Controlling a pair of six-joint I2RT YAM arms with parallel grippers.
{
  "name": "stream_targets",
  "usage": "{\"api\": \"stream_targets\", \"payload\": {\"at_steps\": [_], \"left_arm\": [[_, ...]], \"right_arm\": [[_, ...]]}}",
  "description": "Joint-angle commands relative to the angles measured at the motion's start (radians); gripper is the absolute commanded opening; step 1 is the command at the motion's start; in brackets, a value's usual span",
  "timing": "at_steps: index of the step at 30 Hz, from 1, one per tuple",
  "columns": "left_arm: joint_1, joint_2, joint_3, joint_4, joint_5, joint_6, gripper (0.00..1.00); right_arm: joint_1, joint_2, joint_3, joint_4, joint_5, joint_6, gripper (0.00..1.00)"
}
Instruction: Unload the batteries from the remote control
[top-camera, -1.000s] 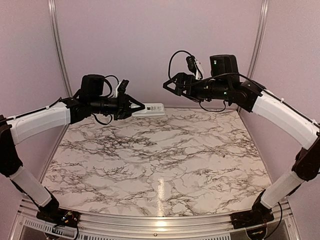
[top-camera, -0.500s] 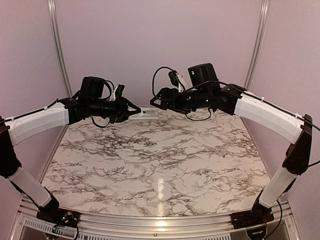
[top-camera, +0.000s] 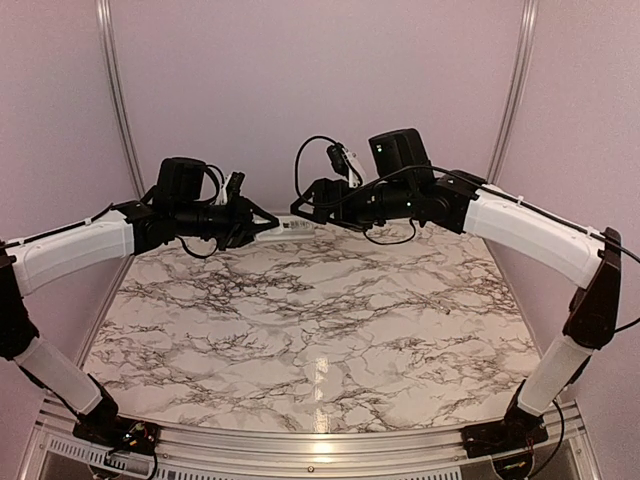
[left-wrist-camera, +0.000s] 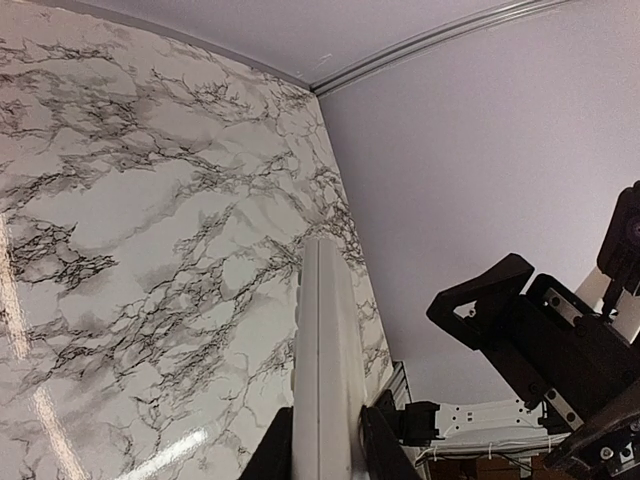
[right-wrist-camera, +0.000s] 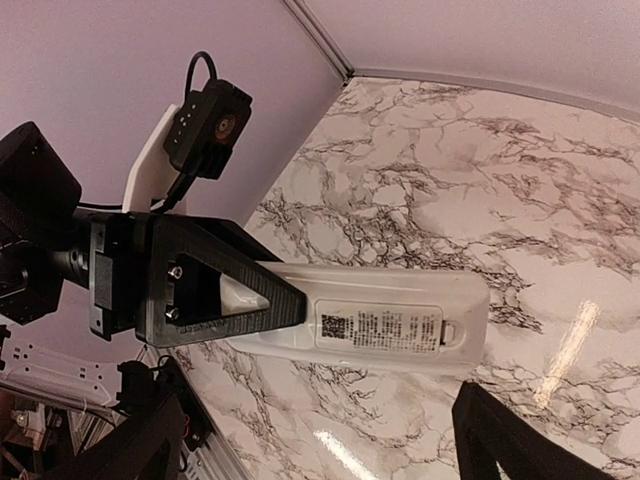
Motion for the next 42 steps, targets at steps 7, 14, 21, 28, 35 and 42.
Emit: {"api": "stream_targets", "payload": {"at_steps": [7,14,21,28,35,42], "left_arm": [[-0.001,-0.034,-0.019,0.146,0.058,-0.015,0.0],[-0.003,-0.023,-0.027,0.19,0.088,-0.031,0.0],[-0.004,-0.02,-0.025,0.187,0.092,-0.03,0.0],[-0.004,-0.019,-0.022,0.195,0.11,-0.024,0.0],[-0.004,-0.018,-0.019,0.214,0.131,-0.02,0.0],[-0.004,-0.021,-0.009,0.205,0.135,-0.003,0.0]], "right_arm": [[0.025,0.026,0.064,0.015,0.029,0.026,0.92],[0.025,0.045,0.1,0.011,0.059,0.027,0.91],[0.025,0.058,0.126,-0.013,0.083,0.015,0.91],[0.026,0.063,0.133,-0.027,0.096,0.006,0.91],[0.025,0.086,0.135,-0.027,0.073,0.007,0.9],[0.026,0.092,0.152,-0.056,0.102,-0.004,0.9]]}}
